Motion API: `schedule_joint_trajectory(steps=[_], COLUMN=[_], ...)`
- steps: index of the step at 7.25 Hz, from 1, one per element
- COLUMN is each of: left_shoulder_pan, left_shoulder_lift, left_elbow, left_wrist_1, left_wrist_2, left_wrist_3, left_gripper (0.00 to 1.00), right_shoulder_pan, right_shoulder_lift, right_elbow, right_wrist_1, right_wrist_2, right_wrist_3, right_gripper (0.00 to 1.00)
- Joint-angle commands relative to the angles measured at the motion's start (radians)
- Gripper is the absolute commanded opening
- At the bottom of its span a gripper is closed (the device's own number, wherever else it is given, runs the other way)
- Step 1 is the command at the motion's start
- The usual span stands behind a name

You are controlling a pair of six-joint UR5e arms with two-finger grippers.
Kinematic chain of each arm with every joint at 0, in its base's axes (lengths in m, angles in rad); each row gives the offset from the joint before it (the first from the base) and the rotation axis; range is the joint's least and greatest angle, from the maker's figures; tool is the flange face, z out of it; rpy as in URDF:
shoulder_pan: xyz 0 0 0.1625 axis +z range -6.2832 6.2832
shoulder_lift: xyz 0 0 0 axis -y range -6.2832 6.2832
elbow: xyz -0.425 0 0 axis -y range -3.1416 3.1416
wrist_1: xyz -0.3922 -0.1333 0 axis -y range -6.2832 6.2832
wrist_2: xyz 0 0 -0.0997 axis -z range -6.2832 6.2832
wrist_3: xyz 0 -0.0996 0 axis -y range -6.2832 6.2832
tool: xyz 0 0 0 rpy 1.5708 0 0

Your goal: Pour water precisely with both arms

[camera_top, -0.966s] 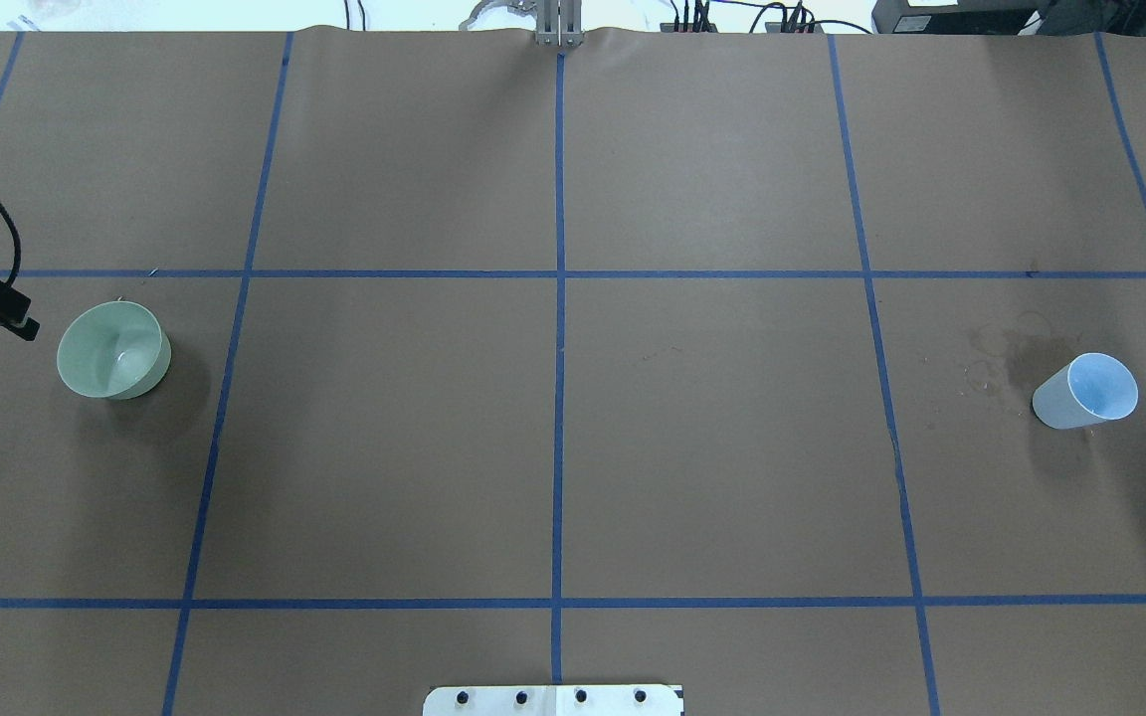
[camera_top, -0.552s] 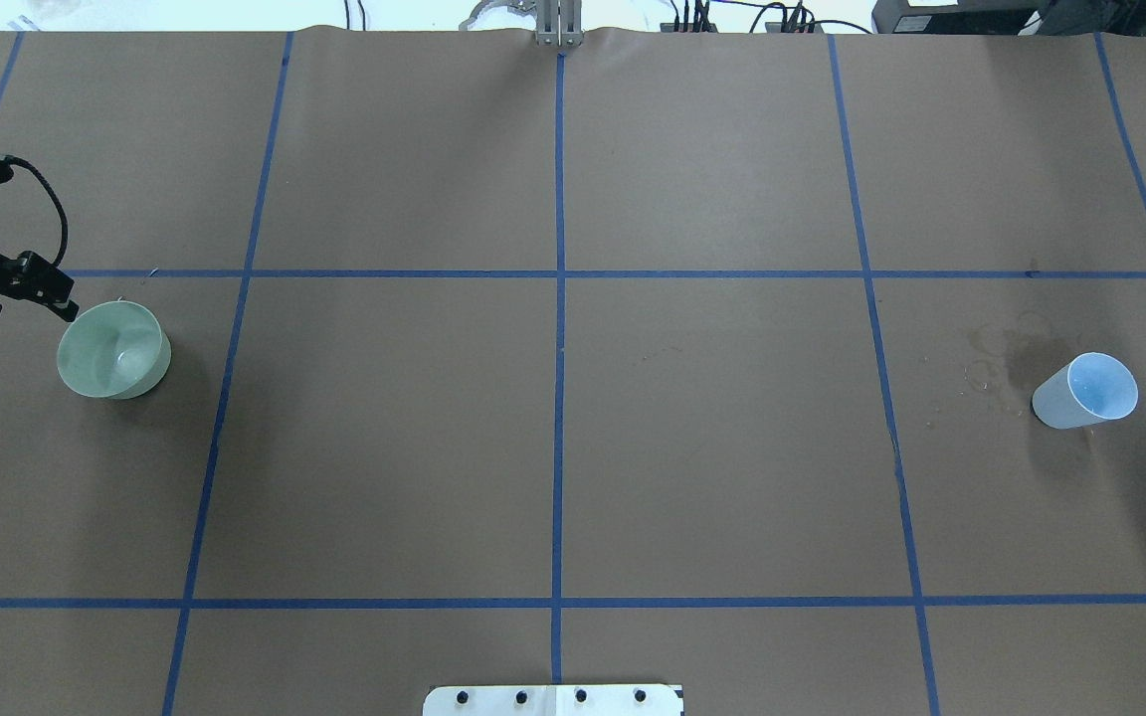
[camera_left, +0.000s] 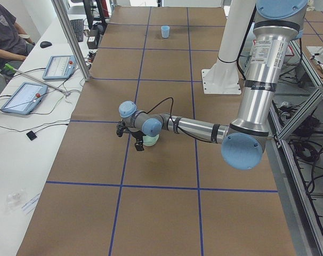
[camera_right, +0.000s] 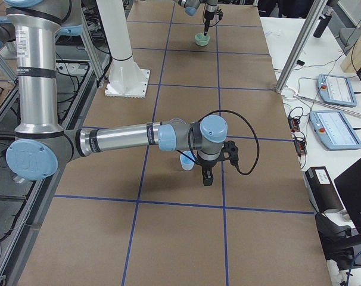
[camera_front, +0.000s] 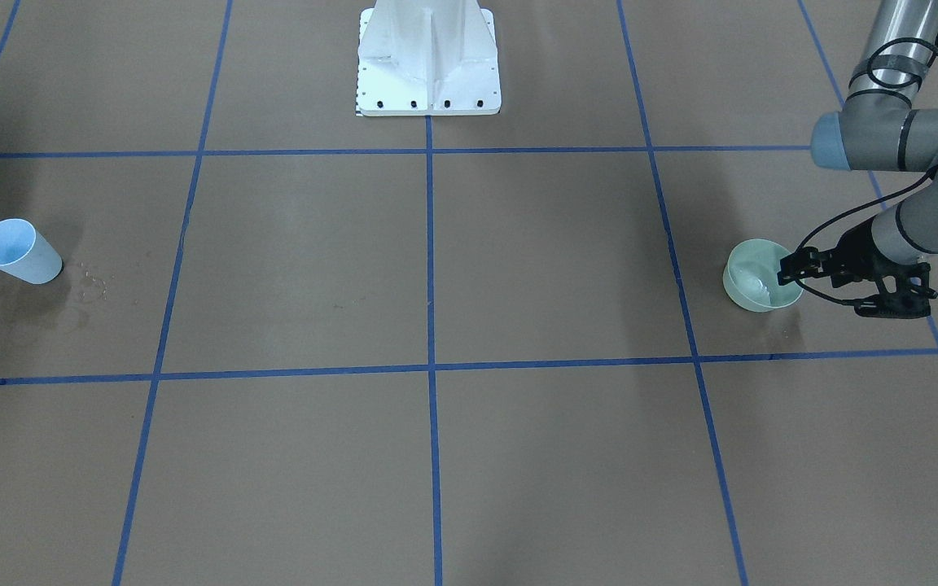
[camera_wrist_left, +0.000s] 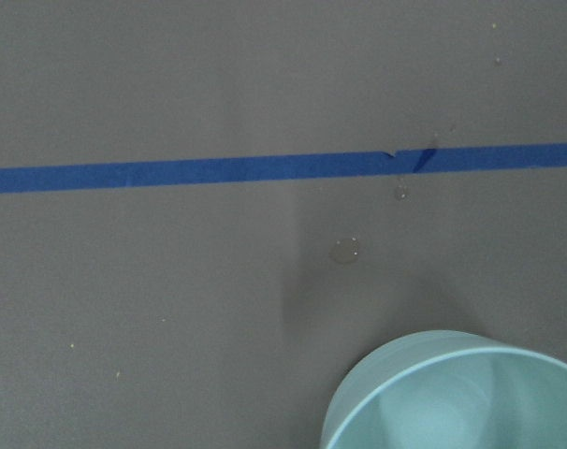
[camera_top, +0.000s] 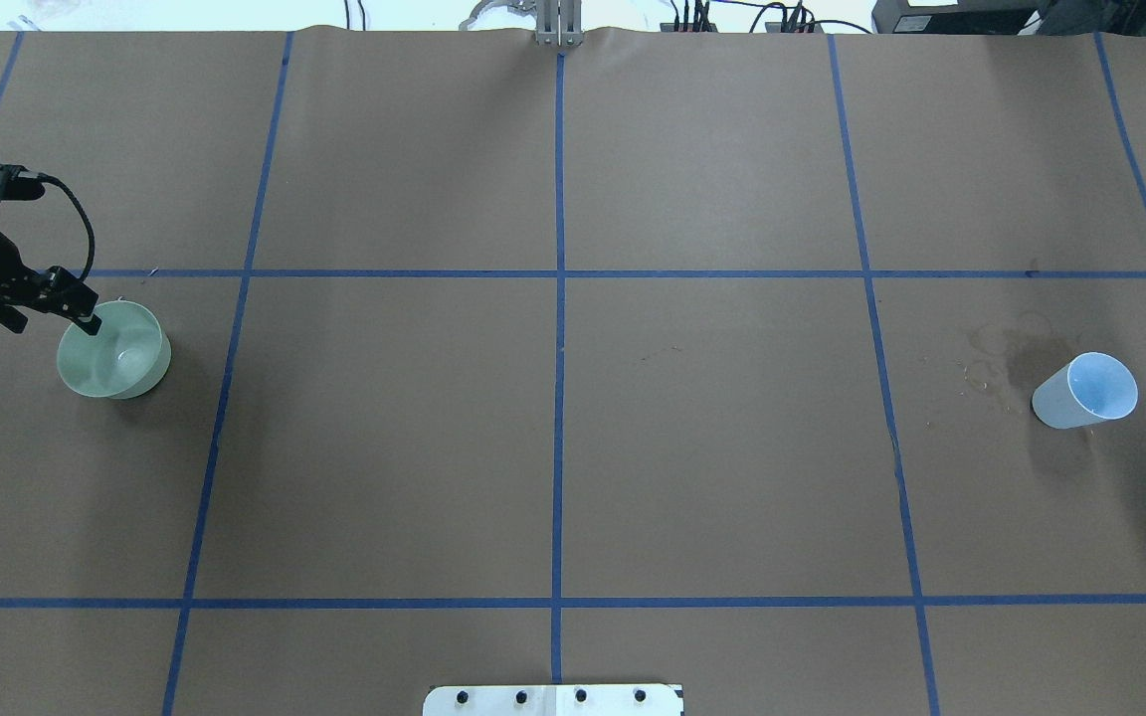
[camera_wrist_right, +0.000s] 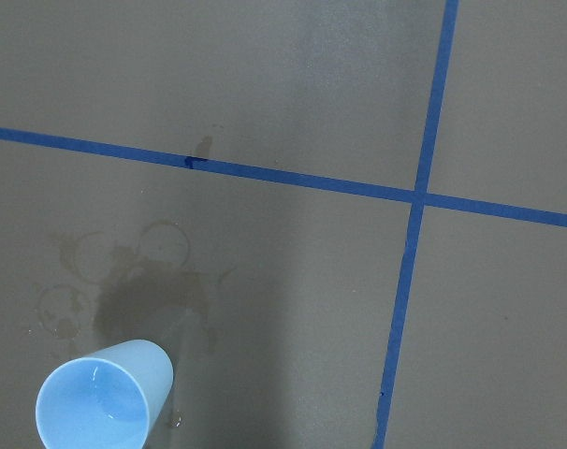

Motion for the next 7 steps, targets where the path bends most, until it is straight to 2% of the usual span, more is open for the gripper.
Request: schedule_joint_trajectory(steps=[1, 2, 3, 4, 5, 7], left_shoulder_pan=[0.015, 0.015, 0.015, 0.015, 0.015, 0.015], left_shoulder_lift=[0.025, 0.025, 0.022, 0.023, 0.016, -0.035], left_elbow=[0.010, 0.027, 0.024, 0.039, 0.035, -0.020], left_wrist_1=[-0.044, -0.044, -0.041, -0.025, -0.030, -0.006], left_wrist_2=[0.001, -0.004, -0.009, -0.100, -0.152, -0.183], left_wrist_3=[-0.002, -0.002, -0.003, -0.026, -0.063, -0.107], left_gripper=[0.66, 0.44, 0.01, 0.00, 0.00, 0.00], right_shoulder_pan=[-0.004, -0.004, -0.006, -0.013, -0.015, -0.015], right_shoulder_lift=[0.000, 0.000, 0.000, 0.000, 0.000, 0.000], right_elbow=[0.000, 0.002, 0.000, 0.002, 0.003, 0.000], right_wrist_1=[-0.001, -0.001, 0.000, 0.000, 0.000, 0.000], right_wrist_2=[0.001, 0.000, 0.000, 0.000, 0.000, 0.000], right_wrist_3=[-0.002, -0.002, -0.002, 0.000, -0.002, -0.002], right_gripper=[0.99, 0.99, 0.99, 0.99, 0.99, 0.99])
